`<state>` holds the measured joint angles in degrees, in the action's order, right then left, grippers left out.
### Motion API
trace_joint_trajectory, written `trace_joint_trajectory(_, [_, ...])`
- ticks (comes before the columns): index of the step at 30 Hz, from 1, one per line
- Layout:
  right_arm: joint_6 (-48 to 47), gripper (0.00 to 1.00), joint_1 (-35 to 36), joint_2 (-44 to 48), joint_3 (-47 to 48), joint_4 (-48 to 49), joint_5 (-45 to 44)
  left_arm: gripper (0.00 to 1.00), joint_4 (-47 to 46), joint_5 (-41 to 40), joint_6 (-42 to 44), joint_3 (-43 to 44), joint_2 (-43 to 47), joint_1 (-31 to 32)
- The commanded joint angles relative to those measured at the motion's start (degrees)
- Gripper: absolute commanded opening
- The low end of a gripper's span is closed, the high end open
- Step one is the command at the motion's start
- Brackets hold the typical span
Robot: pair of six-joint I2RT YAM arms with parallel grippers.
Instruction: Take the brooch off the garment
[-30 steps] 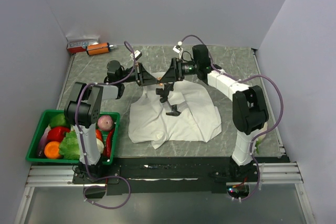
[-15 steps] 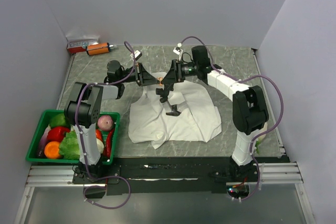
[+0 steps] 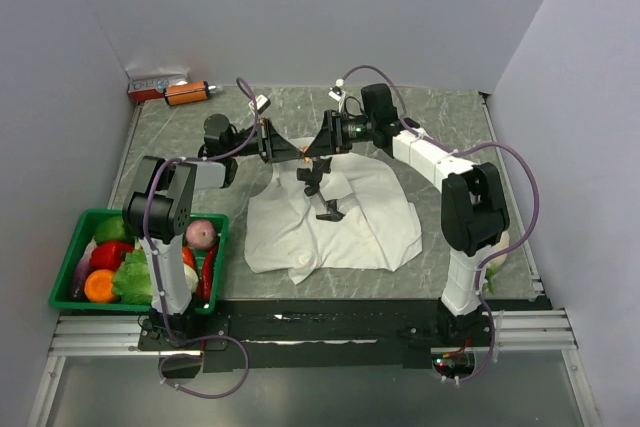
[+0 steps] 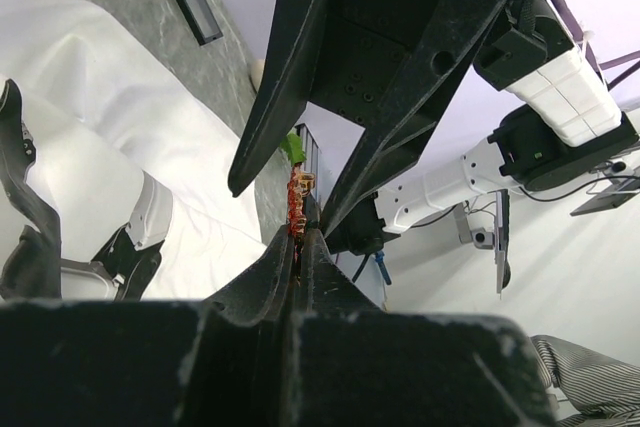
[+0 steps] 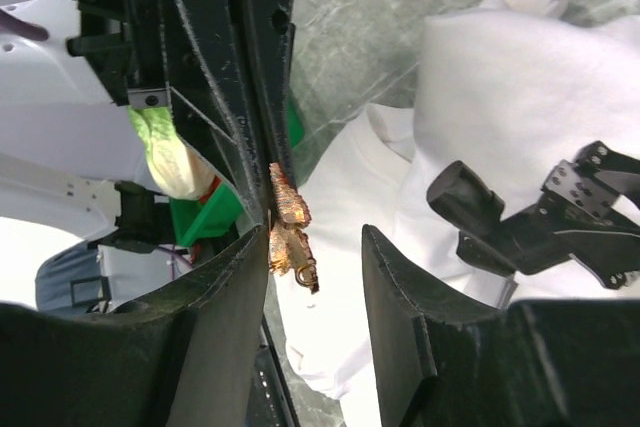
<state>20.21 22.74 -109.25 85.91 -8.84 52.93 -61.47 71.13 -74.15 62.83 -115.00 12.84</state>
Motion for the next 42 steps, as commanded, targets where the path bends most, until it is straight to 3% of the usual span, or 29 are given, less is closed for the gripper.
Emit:
trace_joint_trajectory(1, [-2.27,0.49,0.37,-0.70,2.33,-2.94,-3.71,0.01,-3.74,0.94,0.41,1.60,0.65,0.08])
trace_joint_trajectory(14, [-3.24,0.48,0.28,-1.05,1.45,-4.96,-5.46,0.01,-7.96,1.64,-1.79,1.60,0.92,0.08])
trace_joint_trajectory(27, [-4.92,0.51,-3.40,2.29,0.40,-7.50,-7.58,0.01,-5.76,1.38,-0.12,1.68,1.18,-0.27])
trace_joint_trajectory(31, [-3.87,0.53,-4.28,2.99,-1.09,-5.06,-3.99,0.01,-5.41,1.29,0.23,1.60,1.01,-0.27])
trace_joint_trajectory(35, [1.93,0.58,-4.81,3.52,-4.61,8.01,11.02,0.01,-4.62,1.46,0.85,1.86,0.74,-0.27])
trace_joint_trajectory(42, [2.30,0.59,-4.90,3.26,-5.75,9.81,13.43,0.01,-4.62,1.55,0.67,2.12,0.39,-0.19])
